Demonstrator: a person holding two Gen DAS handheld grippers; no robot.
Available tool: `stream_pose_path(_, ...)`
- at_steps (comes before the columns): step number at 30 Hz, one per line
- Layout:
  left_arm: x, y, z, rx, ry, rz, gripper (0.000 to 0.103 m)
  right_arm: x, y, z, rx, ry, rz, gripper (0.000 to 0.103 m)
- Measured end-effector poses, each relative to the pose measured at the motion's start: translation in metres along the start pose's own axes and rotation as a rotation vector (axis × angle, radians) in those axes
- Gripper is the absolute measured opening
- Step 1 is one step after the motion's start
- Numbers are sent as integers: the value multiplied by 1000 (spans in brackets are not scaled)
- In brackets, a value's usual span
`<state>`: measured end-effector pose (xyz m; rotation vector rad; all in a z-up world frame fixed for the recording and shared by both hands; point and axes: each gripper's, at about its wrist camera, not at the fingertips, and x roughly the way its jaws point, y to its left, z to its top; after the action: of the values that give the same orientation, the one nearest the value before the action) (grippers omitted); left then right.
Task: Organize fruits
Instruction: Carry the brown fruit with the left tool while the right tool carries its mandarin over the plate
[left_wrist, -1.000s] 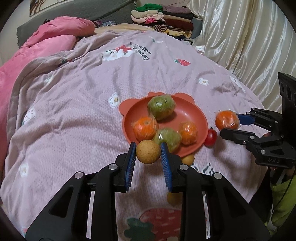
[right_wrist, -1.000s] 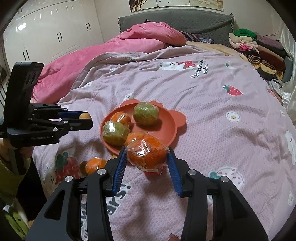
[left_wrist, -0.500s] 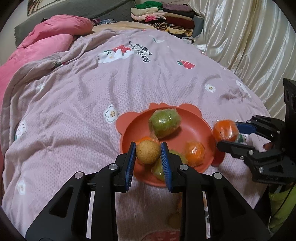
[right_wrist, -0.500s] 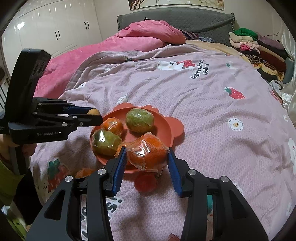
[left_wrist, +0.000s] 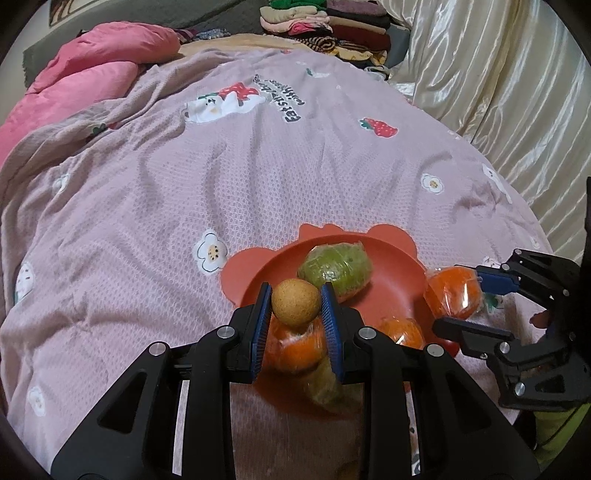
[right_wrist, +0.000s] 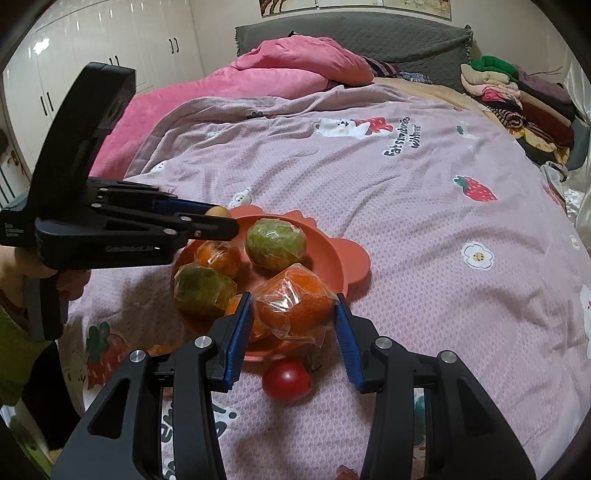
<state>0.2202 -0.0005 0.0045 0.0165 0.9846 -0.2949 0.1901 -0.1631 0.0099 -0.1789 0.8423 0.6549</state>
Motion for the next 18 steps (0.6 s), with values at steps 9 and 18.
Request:
stream_pose_path(9, 9, 3, 0, -15, 12, 2, 20, 8, -2, 3, 5, 9, -4, 42)
stream_pose_path(18, 9, 4, 0, -19, 11, 1, 20, 14, -2, 6, -5, 20, -14, 42)
